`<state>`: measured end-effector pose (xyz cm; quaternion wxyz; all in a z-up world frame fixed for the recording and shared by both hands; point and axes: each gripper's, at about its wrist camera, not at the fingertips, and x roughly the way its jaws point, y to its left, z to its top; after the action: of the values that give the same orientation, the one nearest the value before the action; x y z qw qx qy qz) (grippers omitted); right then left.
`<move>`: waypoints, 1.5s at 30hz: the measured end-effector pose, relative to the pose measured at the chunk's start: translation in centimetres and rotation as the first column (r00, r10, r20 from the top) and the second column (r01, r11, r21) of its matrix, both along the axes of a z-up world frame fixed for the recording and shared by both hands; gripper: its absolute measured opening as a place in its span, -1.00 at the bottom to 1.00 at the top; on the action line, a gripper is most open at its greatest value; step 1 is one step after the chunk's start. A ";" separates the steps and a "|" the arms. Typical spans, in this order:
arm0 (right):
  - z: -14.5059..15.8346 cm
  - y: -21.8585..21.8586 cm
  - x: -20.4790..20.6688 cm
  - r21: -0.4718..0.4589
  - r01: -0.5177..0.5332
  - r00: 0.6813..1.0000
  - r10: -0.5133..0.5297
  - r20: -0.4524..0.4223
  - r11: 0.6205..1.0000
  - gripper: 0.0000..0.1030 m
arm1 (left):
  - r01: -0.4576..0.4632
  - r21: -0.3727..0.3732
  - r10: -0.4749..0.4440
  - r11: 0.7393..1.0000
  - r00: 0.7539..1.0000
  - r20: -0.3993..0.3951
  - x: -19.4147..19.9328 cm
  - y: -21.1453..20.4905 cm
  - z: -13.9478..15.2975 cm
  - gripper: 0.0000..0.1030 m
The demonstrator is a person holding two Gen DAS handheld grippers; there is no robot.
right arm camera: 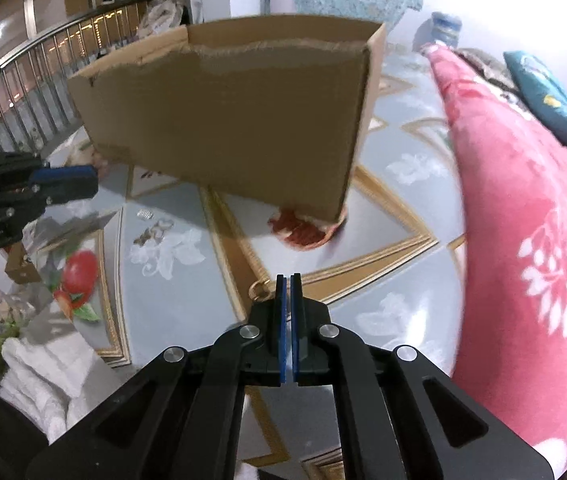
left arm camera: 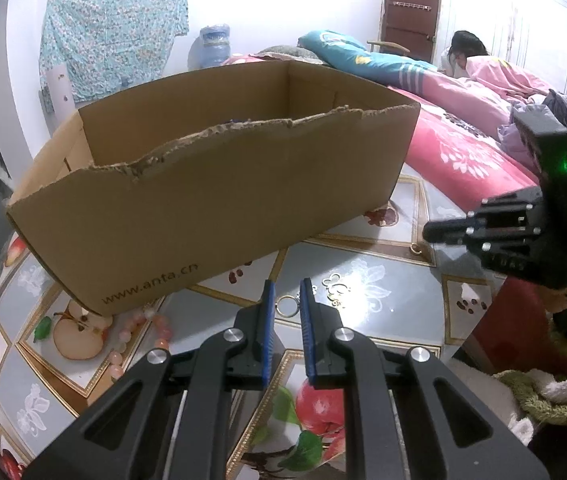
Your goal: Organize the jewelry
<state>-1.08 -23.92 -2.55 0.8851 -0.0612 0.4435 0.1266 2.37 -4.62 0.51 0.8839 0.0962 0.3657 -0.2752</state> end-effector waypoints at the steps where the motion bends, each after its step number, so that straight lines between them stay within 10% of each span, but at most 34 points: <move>1: -0.2 0.4 -0.1 0.004 -0.010 1.000 0.010 -0.007 1.000 -0.96 | 0.000 0.000 0.000 1.000 1.000 0.000 0.0 0.0 0.0 -0.77; 21: -0.5 3.4 -0.6 0.067 -0.072 0.997 0.073 -0.014 0.995 -0.95 | -0.011 -0.007 0.011 1.000 1.000 -0.006 0.3 0.3 -0.1 -0.77; 28: 0.4 3.0 -0.8 0.036 -0.073 0.997 0.071 0.043 0.997 -0.43 | -0.015 -0.005 0.015 1.000 1.000 -0.006 0.5 0.3 -0.2 -0.77; 45: -0.6 2.2 0.6 0.051 -0.066 0.998 0.065 0.023 0.997 -0.82 | -0.016 -0.005 0.016 1.000 1.000 -0.004 0.6 0.3 -0.2 -0.77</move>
<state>-0.47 -21.68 -3.20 0.8864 -0.0543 0.4286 0.1663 2.94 -4.36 0.31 0.8856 0.0904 0.3674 -0.2694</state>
